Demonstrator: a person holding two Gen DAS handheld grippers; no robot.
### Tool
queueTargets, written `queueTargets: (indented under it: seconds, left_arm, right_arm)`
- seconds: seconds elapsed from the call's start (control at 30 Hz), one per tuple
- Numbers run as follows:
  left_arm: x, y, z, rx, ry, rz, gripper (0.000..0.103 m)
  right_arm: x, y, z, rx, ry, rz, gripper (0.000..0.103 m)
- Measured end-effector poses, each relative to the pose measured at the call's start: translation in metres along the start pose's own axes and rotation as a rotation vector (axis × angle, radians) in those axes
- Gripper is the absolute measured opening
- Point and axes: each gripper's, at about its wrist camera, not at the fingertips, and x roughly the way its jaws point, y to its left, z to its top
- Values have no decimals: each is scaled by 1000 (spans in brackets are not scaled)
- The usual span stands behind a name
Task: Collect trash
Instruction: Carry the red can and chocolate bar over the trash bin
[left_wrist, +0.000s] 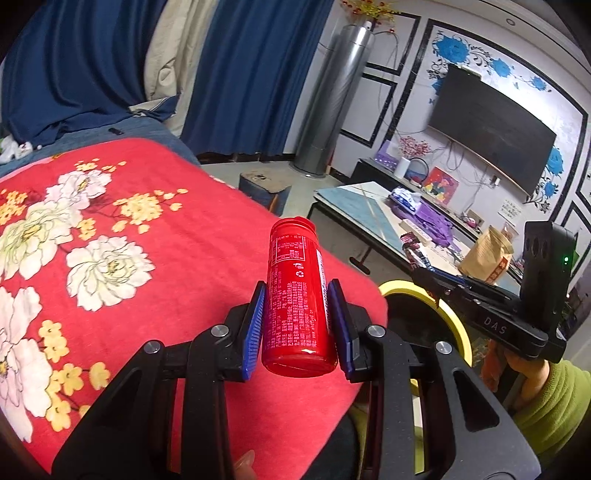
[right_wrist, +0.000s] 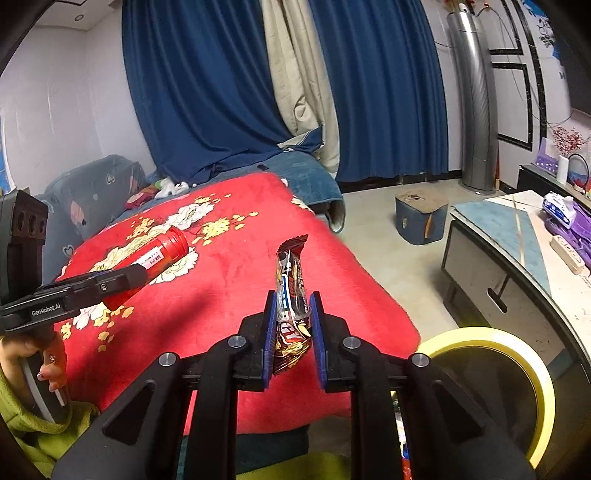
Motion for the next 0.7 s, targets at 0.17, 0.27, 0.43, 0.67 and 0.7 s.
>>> queueTargets:
  seconds: [0.17,0.27,0.43,0.67,0.7]
  left_arm:
    - [4,-12,3,26,-4,-22,26]
    - [7,-22,5,40,-3,-34,26]
    - [12,-34,6,66,-2,-55,26]
    - [24,-53,7,100,10,-91,26]
    - [25,-56,8,106,11,-96,26]
  right_arm:
    - [-9,-10,-3,18,-14,-22,17]
    - [-15,-16,-4,34,-20,-34,17]
    - [-25,-32,-8,67,-32,-54,17]
    - [-39,-49,-16,99,-47,-91,17]
    - [-40,-50,-17,104,-48,-95,17]
